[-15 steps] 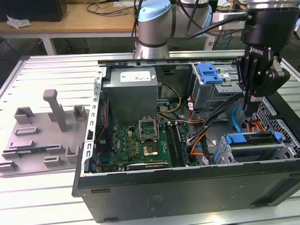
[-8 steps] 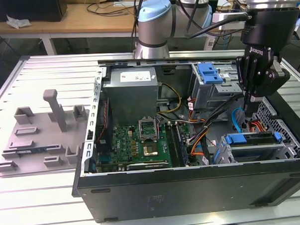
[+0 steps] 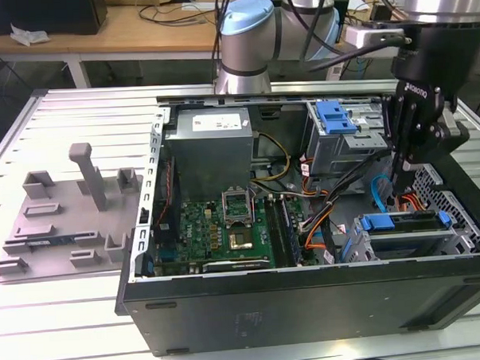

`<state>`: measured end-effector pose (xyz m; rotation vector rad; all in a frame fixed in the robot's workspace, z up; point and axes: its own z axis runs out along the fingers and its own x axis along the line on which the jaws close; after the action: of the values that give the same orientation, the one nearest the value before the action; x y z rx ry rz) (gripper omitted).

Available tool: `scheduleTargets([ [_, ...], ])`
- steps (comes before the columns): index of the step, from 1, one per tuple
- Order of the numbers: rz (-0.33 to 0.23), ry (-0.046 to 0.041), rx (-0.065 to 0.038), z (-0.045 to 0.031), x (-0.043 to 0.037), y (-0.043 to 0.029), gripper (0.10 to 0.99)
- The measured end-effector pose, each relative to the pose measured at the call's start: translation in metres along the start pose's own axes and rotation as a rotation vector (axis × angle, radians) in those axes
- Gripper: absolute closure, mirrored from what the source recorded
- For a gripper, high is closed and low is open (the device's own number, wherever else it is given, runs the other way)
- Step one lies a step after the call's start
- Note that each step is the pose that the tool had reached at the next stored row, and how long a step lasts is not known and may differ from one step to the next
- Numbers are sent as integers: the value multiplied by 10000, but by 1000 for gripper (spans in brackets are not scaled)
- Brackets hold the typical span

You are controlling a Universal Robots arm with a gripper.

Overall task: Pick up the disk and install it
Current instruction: 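Insert the second disk wire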

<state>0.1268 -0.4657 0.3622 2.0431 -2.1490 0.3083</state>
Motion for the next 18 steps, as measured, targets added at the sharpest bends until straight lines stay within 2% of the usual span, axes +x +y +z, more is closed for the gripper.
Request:
scheduleTargets([
  [1,3,-114,-6,4,16,-2,925],
  [2,9,-358,-16,13,49,-5,925],
  [4,19,-654,-32,35,126,-16,925],
  [6,30,-813,-42,61,203,-28,925],
  [8,36,-888,-47,77,241,-34,925],
  [10,44,-1040,-57,104,301,-46,925],
  [13,59,-1352,-75,147,373,-60,925],
  [14,66,-1563,-87,171,414,-67,925],
  [16,70,-1743,-97,189,451,-77,925],
  [18,77,-1993,-111,212,498,-93,925],
])
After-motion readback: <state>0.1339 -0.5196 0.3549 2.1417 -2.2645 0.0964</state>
